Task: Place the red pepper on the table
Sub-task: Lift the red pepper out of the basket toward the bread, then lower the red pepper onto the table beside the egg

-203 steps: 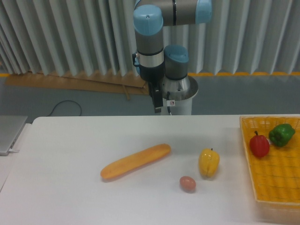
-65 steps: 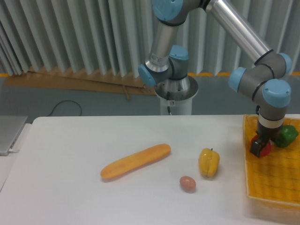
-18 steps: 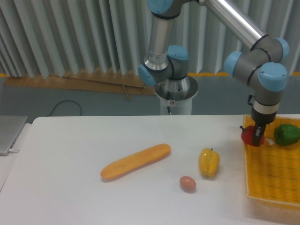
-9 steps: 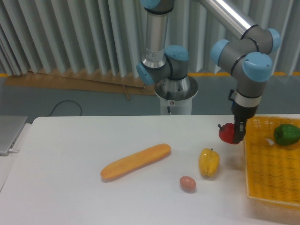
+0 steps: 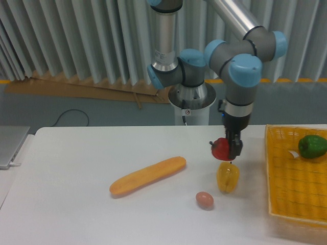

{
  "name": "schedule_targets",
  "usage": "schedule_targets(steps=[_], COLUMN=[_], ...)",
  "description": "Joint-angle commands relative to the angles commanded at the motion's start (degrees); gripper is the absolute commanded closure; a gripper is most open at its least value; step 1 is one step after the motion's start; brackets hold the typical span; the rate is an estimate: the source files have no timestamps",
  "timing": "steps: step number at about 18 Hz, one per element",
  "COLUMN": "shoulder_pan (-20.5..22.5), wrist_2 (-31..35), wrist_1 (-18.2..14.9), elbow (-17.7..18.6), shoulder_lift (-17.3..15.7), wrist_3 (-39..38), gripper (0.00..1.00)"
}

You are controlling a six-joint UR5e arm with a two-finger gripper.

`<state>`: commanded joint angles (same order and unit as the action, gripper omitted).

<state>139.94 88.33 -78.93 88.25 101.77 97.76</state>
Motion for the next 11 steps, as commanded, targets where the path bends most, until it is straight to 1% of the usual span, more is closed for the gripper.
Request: schedule_targets(steps=[4, 6, 7, 9, 11], shoulder_pan=[-4.0, -6.2, -7.4, -8.1, -8.7], wrist_2=[-0.4, -0.1, 0.1, -0.3, -0.5], wrist_1=[0.3, 0.4, 0.5, 0.5, 0.5], elbow=[-1.6, -3.0, -3.1, -3.8, -4.6], shoulder_lift=[1.9, 3.8, 4.2, 5.1, 5.9], wrist_3=[-6.5, -9.3, -10.8, -12.6, -12.7], gripper=[0.59, 0.59, 0.59, 0.59, 0.59])
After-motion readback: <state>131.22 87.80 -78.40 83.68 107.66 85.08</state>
